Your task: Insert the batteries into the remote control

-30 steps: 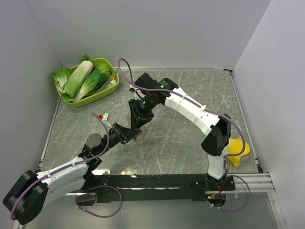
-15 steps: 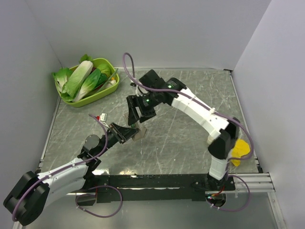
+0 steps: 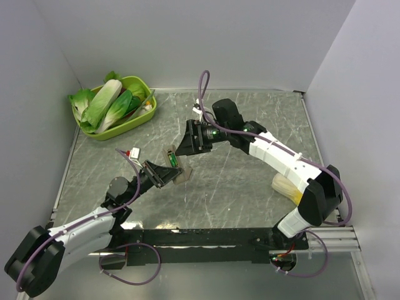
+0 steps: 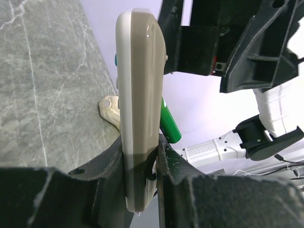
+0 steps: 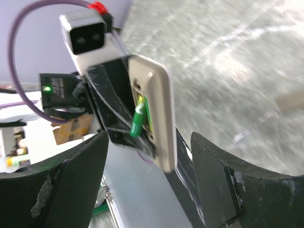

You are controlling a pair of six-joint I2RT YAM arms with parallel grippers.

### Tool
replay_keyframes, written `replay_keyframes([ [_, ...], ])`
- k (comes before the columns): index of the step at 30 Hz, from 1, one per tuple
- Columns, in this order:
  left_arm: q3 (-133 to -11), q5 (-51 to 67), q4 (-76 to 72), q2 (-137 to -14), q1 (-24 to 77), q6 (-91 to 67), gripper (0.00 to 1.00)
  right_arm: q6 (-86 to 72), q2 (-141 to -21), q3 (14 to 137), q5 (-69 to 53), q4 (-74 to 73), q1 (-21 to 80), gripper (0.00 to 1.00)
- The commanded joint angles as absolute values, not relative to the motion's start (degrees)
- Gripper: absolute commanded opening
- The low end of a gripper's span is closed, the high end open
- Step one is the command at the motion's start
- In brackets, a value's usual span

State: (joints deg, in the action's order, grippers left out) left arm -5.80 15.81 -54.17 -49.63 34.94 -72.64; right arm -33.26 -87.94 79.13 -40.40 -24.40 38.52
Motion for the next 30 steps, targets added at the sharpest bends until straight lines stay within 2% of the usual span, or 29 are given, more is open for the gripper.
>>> replay_keyframes([
  [1, -8.17, 17.49, -59.41, -48.16, 34.54, -72.25, 0.01, -36.73, -85.96, 76.47, -45.17, -11.35, 38.50, 0.78],
  [6, -8.70, 18.02, -59.77, -48.25, 34.54, -72.16, 0.01, -38.93, -87.27, 73.83, -46.40, -6.60, 38.41, 0.77],
  [11, -8.88, 17.84, -59.77, -48.60, 34.54, -72.33, 0.01, -41.21, -88.24, 71.55, -48.77, -1.94, 38.50, 0.70],
  [16, -9.05, 17.84, -60.21, -49.04, 34.54, -72.86, 0.01, -45.96, -89.12, 68.91, -51.41, 5.88, 38.50, 0.48],
  [19, -9.23, 17.75, -59.68, -49.13, 34.54, -72.86, 0.01, -47.63, -89.38, 67.94, -52.21, 8.78, 38.50, 0.38],
  [27, -9.31, 18.37, -60.64, -50.54, 34.45, -73.30, 0.01, -49.57, -90.79, 67.59, -53.88, 11.69, 38.58, 0.41],
  [30, -9.67, 18.98, -60.82, -51.15, 34.28, -73.21, 0.01, -50.18, -91.32, 67.59, -54.84, 12.74, 38.58, 0.52],
])
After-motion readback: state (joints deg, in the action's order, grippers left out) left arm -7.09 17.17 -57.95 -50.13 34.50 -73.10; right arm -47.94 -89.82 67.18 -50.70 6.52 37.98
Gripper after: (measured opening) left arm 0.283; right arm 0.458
